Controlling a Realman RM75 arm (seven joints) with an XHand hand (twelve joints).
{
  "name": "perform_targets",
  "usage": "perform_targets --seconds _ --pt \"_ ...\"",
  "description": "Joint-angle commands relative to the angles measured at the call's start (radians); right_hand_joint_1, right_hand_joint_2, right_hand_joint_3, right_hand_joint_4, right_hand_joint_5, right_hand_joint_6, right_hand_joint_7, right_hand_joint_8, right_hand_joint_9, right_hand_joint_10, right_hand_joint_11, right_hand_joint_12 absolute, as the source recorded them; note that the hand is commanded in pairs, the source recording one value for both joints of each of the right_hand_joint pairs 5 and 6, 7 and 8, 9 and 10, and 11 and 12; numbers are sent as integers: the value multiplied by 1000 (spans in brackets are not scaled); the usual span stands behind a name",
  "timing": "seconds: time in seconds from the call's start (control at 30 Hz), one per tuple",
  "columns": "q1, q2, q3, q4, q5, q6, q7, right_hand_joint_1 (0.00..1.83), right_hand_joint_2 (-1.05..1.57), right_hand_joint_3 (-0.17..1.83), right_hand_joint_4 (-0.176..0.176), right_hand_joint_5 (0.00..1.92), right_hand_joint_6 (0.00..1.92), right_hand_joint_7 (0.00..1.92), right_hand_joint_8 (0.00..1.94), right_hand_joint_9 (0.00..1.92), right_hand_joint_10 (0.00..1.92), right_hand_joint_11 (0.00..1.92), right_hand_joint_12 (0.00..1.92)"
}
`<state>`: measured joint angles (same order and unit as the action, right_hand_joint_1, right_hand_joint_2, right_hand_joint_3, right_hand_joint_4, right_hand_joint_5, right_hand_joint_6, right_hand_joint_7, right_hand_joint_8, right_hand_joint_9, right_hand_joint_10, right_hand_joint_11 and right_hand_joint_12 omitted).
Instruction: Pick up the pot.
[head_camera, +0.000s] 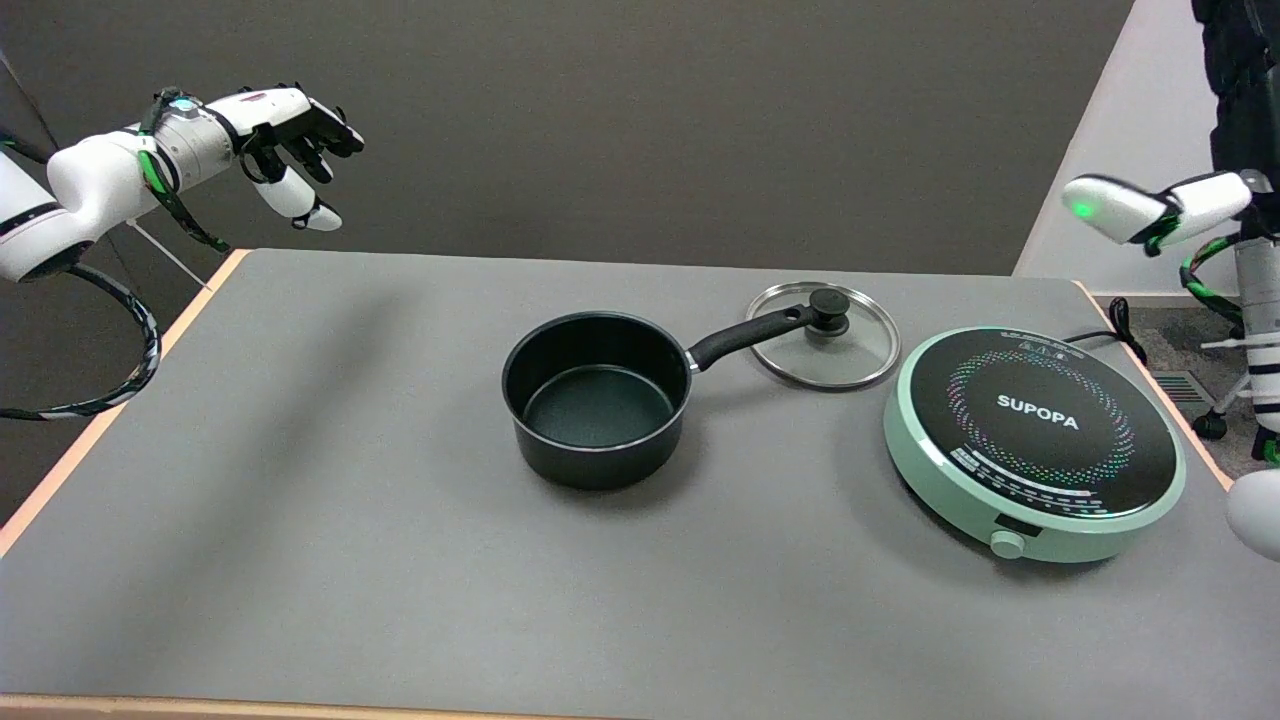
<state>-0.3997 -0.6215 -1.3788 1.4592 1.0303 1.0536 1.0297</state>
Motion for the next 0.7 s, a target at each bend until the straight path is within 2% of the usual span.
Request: perform_targets --seconds 0.03,0.1,0.17,0.2,0.27,0.37,0.43,0.57,0.7 --pt "67 3 -94 326 -21 -256 -747 1174 -262 911 -176 73 73 73 73 73 73 73 73" --pt "179 -28 -219 406 120 -379 -1024 1179 -279 917 -176 72 72 72 72 72 72 72 72" --pt "294 -81 -332 410 216 -397 -1174 1185 -310 918 -176 71 71 71 71 71 71 71 71" --pt "336 -103 -379 404 236 -392 -1206 1187 -319 917 -176 70 70 70 70 70 70 70 70" --pt "430 -203 -510 367 263 -364 -1322 1194 -333 909 -176 67 67 67 67 67 67 67 67" --pt "505 -338 -577 314 256 -373 -1448 1215 -388 883 -176 64 64 64 64 64 64 64 64" --pt "527 -392 -590 297 251 -407 -1509 1248 -477 880 -155 60 60 60 60 60 60 60 60" --pt "555 -429 -632 277 259 -446 -1613 1255 -576 1016 -143 56 56 56 56 56 56 56 56" --pt "575 -429 -683 255 259 -449 -1661 1265 -609 1026 -143 54 54 54 54 54 54 54 54"
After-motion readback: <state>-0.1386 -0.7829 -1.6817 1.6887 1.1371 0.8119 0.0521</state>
